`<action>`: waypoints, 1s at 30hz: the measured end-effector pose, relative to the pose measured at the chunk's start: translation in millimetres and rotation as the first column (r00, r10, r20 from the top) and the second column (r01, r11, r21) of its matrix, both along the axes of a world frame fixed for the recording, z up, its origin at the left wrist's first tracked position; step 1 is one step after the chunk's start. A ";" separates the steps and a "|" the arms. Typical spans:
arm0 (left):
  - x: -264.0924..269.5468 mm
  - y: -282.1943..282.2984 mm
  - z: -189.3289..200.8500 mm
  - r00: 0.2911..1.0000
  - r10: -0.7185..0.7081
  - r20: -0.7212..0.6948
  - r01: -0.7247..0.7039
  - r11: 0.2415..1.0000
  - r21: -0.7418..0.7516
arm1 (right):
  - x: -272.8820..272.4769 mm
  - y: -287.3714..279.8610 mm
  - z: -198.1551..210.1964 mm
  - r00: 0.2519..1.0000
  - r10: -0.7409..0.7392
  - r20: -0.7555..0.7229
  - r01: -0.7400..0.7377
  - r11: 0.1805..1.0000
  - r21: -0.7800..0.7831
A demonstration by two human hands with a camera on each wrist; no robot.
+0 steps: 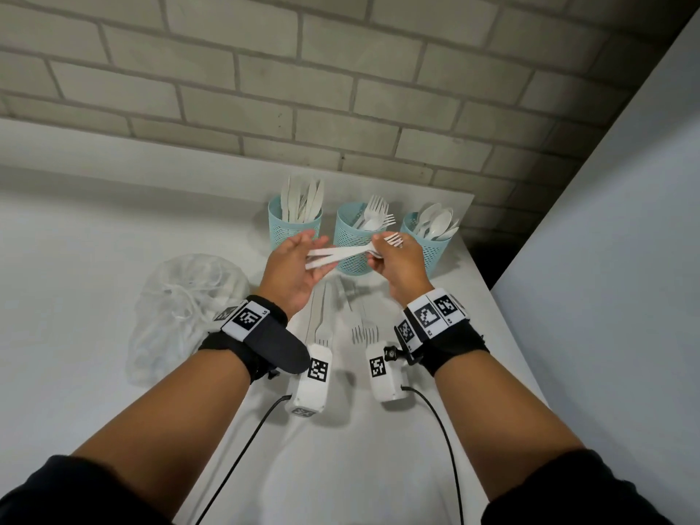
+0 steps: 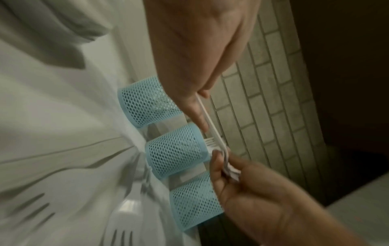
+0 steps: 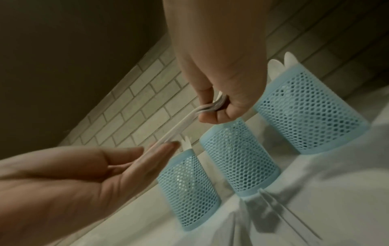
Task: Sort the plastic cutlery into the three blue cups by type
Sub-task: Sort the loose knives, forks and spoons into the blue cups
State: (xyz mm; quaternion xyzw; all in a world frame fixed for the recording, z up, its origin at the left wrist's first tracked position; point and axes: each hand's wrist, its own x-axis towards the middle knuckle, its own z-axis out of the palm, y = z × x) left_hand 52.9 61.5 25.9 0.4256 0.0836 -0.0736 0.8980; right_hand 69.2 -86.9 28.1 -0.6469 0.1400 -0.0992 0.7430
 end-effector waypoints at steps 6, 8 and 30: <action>-3.4 -7.9 -3.4 0.978 -0.196 -0.073 0.208 0.948 0.240 | 20.7 -10.1 25.1 0.993 -0.057 0.104 0.077 0.978 -0.196; -0.7 -3.1 -4.4 0.981 -0.175 -0.078 0.191 0.924 0.331 | 29.1 -20.8 45.3 0.957 -0.174 0.231 0.236 0.933 -0.272; -0.8 5.3 -21.0 0.889 -0.189 -0.417 0.413 0.724 0.552 | 28.2 -14.8 41.1 0.875 0.355 0.330 0.069 0.582 -0.810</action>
